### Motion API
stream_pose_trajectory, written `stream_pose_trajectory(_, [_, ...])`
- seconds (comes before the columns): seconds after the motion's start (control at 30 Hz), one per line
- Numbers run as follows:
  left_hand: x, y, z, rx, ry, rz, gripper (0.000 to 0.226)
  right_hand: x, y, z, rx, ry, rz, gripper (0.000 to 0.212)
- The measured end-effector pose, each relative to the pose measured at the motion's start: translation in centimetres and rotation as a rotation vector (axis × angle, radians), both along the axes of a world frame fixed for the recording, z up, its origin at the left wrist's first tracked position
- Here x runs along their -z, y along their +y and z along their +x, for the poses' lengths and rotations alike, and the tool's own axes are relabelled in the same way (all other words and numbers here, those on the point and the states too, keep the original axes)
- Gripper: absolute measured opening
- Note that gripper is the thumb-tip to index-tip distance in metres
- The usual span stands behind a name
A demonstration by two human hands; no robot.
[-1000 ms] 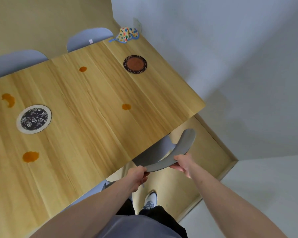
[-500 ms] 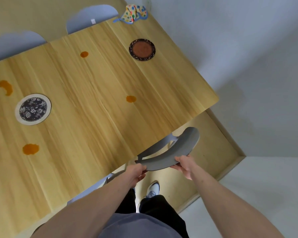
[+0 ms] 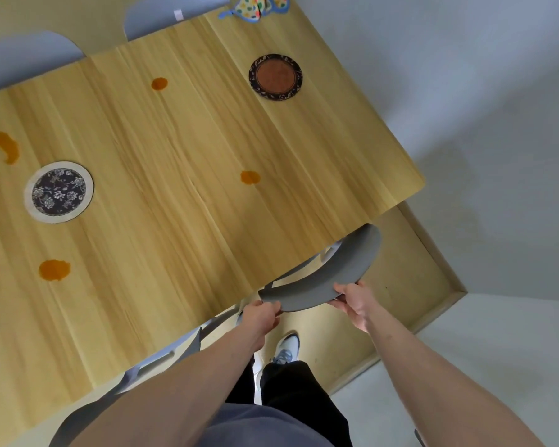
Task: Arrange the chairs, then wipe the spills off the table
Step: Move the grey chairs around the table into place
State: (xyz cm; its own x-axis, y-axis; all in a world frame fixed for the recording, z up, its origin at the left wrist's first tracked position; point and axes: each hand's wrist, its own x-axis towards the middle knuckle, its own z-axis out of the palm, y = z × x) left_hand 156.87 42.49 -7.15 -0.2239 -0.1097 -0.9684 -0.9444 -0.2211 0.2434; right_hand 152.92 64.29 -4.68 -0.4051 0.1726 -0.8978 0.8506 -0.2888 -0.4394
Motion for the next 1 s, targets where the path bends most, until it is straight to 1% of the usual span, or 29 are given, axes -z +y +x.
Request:
stream_pose_trajectory(0.07, [-0.1, -0.6, -0.6, 0.031, -0.007, 0.001, 0.038, 0.7, -0.3, -0.1, 0.012, 0.0, 0.002, 0.034])
stream_pose_trajectory(0.1, [-0.2, -0.9, -0.8, 0.07, -0.01, -0.009, 0.036, 1.1, -0.4, -0.1, 0.018, -0.004, 0.003, 0.034])
stream_pose_trajectory(0.17, [-0.8, -1.2, -0.7, 0.212, -0.001, -0.034, 0.028, 1.7, -0.4, 0.3, 0.003, -0.025, 0.007, 0.037])
stream_pose_trajectory(0.23, [-1.1, -1.5, -0.1, 0.384, 0.043, -0.089, 0.021, 2.0, -0.3, 0.9, -0.02, -0.055, 0.039, 0.042])
stream_pose_trajectory(0.3, [-1.2, -1.8, 0.6, 0.499, 0.079, -0.106, 0.017, 2.0, -0.3, 1.4, -0.03, -0.068, 0.063, 0.042])
stream_pose_trajectory(0.4, [-1.2, -3.1, 1.3, 0.59, 0.126, -0.121, 0.024, 1.7, -0.4, 1.8, -0.078, -0.071, 0.115, 0.039])
stream_pose_trajectory(0.47, [-1.6, -4.6, 1.6, 0.783, 0.223, -0.179, 0.029, 1.0, -0.5, 2.2, -0.173, -0.079, 0.175, 0.038])
stream_pose_trajectory(0.57, [-2.3, -7.7, 1.6, 1.155, 0.347, -0.264, 0.031, 0.1, -1.1, 3.0, -0.233, -0.078, 0.203, 0.04])
stream_pose_trajectory(0.67, [-2.8, -11.4, 2.1, 1.522, 0.368, -0.322, 0.044, -0.9, -2.8, 4.6, -0.31, -0.092, 0.241, 0.047])
stream_pose_trajectory(0.73, [-3.1, -13.5, 2.9, 1.683, 0.336, -0.347, 0.05, -1.0, -4.3, 6.2, -0.388, -0.102, 0.28, 0.048])
stream_pose_trajectory(0.77, [-3.2, -14.3, 3.3, 1.725, 0.333, -0.362, 0.051, -1.0, -5.2, 7.1, -0.414, -0.101, 0.293, 0.05])
stream_pose_trajectory(0.87, [-3.3, -15.4, 4.9, 1.734, 0.39, -0.394, 0.053, -1.1, -7.8, 9.3, -0.482, -0.079, 0.29, 0.056])
stream_pose_trajectory(1.0, [-3.2, -15.8, 6.4, 1.797, 0.497, -0.406, 0.063, -1.6, -10.0, 11.1, -0.49, -0.045, 0.286, 0.059])
